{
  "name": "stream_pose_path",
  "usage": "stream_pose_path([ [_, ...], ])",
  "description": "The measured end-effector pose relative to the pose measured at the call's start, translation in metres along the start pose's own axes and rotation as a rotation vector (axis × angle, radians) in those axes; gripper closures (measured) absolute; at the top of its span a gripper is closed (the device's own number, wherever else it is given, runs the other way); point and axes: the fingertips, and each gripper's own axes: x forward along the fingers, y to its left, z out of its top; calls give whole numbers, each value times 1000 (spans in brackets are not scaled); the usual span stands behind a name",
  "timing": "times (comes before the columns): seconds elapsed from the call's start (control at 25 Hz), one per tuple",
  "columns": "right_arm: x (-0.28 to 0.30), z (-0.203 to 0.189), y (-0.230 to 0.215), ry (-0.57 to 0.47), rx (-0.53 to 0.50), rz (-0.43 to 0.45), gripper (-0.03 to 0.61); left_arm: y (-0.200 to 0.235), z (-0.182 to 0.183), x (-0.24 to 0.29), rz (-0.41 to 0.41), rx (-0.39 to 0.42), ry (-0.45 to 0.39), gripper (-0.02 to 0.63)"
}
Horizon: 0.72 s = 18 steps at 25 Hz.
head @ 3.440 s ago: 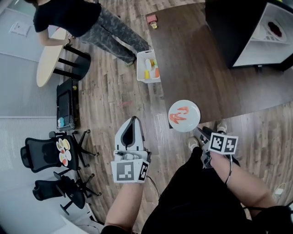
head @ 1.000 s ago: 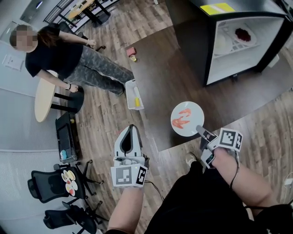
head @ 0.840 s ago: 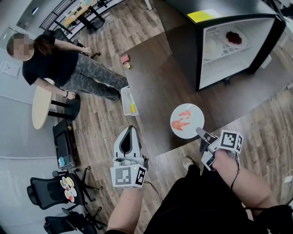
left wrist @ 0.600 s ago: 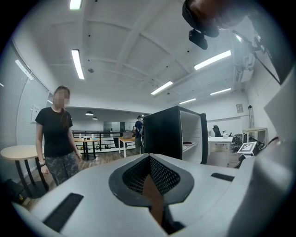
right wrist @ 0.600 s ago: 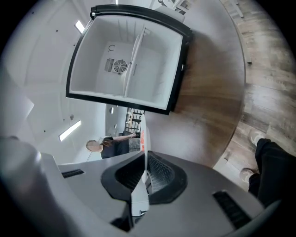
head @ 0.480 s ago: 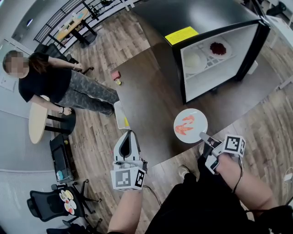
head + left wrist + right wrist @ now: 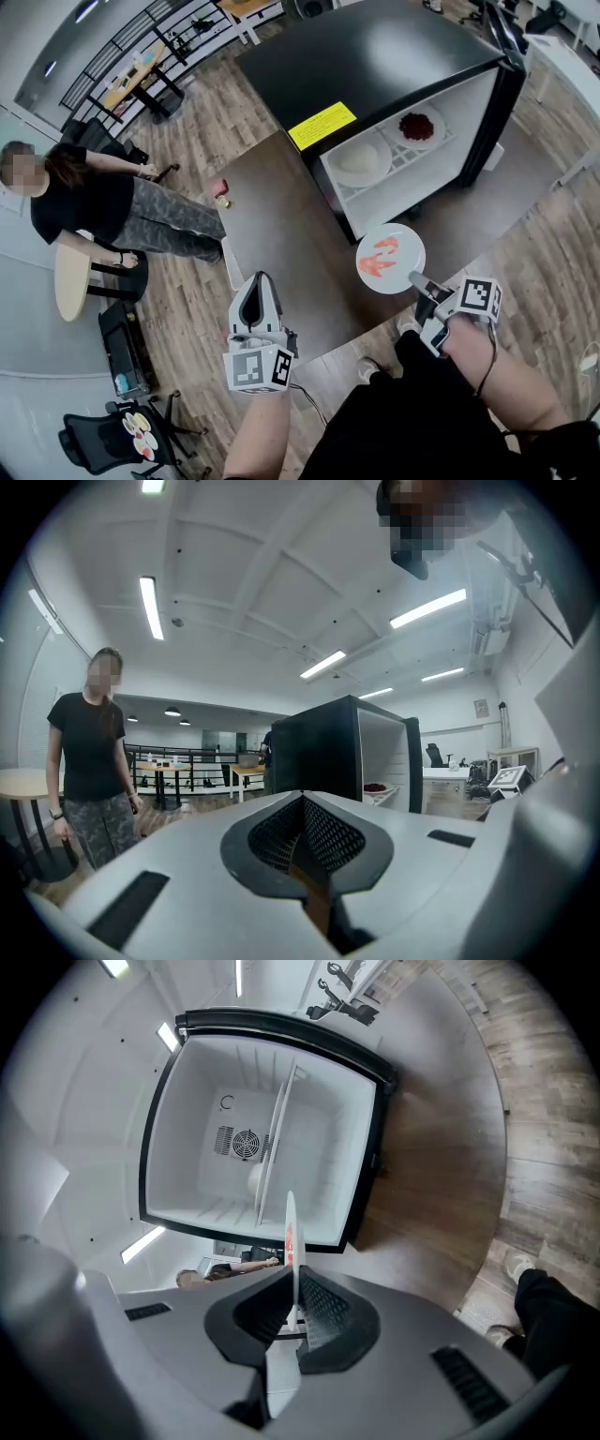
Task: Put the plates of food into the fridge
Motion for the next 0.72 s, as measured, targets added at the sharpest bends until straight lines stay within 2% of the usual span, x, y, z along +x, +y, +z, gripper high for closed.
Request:
stream_pose_path([
  [0.4,17,59,0,2,12,27,557,-18,11,47,25,9,1,611],
  [0.72,29,103,-12,43,20,28,557,-35,22,74,78,19,-5,611],
])
